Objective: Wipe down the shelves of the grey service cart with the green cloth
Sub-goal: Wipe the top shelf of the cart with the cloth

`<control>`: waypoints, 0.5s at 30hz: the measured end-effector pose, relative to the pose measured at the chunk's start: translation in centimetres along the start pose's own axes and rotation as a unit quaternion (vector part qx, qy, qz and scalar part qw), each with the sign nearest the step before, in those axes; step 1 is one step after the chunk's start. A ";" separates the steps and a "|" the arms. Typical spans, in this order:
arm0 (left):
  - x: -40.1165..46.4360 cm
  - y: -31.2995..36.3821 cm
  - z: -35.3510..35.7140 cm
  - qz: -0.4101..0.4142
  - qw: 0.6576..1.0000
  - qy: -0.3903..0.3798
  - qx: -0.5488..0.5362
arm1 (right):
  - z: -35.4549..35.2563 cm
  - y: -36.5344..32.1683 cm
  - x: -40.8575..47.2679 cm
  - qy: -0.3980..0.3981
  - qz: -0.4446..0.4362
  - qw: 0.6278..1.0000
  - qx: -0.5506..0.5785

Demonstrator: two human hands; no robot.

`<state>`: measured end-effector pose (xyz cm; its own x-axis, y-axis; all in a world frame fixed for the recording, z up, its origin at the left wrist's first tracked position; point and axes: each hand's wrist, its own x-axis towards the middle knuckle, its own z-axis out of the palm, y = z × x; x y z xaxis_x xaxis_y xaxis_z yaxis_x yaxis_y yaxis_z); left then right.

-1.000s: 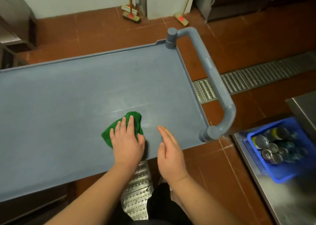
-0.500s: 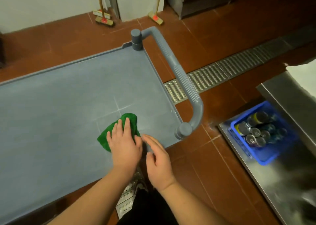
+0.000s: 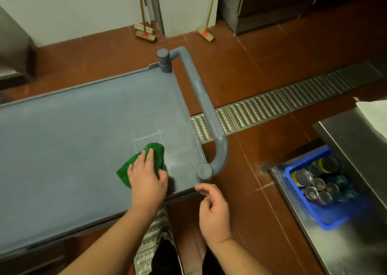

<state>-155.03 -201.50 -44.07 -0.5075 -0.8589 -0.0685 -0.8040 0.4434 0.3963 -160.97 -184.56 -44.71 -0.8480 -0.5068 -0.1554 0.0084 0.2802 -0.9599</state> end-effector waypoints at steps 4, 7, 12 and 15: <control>-0.2 2.1 0.9 -0.012 1.000 0.007 -0.007 | -3.1 0.5 1.9 -0.015 0.000 1.000 0.001; -0.2 3.6 1.5 0.003 1.000 0.008 -0.020 | -4.5 0.1 3.4 -0.015 -0.005 1.000 0.014; -0.3 5.8 2.0 0.015 0.999 -0.008 -0.044 | -5.9 -0.7 5.6 0.000 0.001 1.000 0.004; -0.5 5.2 2.1 0.016 0.999 -0.003 -0.038 | -6.9 -2.1 7.2 0.027 -0.003 0.999 0.018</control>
<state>-159.63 -198.21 -43.84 -0.5338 -0.8435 -0.0600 -0.7621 0.4491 0.4664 -170.73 -183.18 -42.21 -0.8753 -0.4638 -0.1369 0.0207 0.2469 -0.9688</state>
